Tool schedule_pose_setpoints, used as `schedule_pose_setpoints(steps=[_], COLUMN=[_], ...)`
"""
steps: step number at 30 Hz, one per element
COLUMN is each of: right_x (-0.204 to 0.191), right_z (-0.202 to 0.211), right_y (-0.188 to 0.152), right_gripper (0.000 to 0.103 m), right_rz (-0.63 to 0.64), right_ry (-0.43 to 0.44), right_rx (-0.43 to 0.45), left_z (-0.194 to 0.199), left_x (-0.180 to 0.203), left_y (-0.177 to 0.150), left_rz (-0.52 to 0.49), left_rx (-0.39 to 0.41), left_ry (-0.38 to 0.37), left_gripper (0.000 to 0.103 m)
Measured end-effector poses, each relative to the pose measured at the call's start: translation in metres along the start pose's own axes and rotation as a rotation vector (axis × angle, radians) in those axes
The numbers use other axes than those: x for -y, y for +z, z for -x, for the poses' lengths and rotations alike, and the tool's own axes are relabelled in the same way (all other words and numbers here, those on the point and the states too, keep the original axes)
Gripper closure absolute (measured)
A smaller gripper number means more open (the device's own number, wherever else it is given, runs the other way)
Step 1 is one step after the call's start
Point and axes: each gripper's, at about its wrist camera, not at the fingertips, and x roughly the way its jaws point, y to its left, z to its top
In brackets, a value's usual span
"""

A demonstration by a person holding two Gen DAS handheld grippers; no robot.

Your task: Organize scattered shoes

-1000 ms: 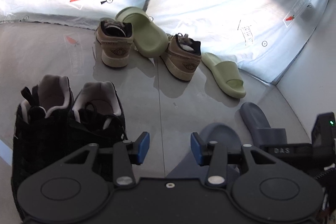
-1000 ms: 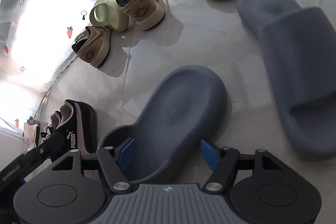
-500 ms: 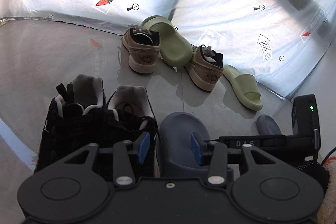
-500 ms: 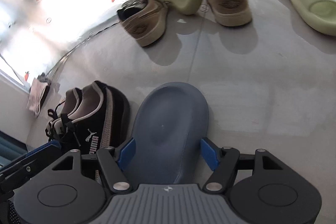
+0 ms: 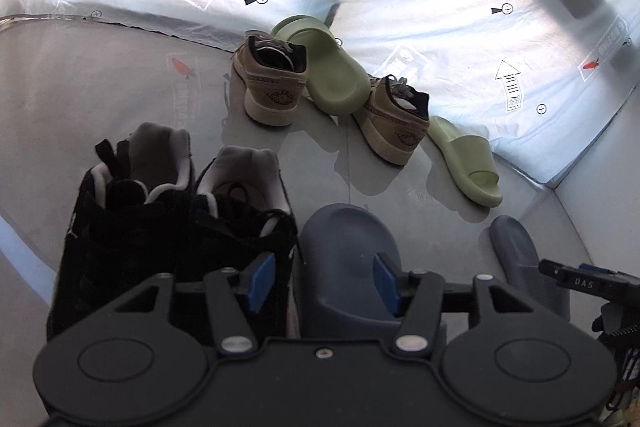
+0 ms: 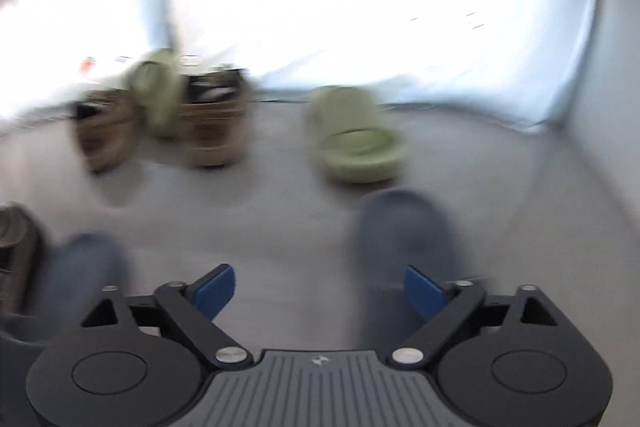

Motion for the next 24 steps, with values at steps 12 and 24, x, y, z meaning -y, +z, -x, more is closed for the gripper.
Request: schedule_pose_setpoints(steps=[12,24], right_x=[0.045,-0.053], right_z=[-0.028,0.005], right_y=[-0.023,-0.028], right_gripper=[0.006,0.005], right_rz=[-0.158,0.007], right_ry=[0.186,0.34], right_rx=[-0.138,-0.206], left_z=[-0.001,-0.003], left_x=[-0.003,0.002], left_y=[0.002,-0.001], left_rz=[0.004,-0.023], left_rx=[0.001,-0.015], left_ry=[-0.001,-0.011], left_gripper=[0.047,0.047])
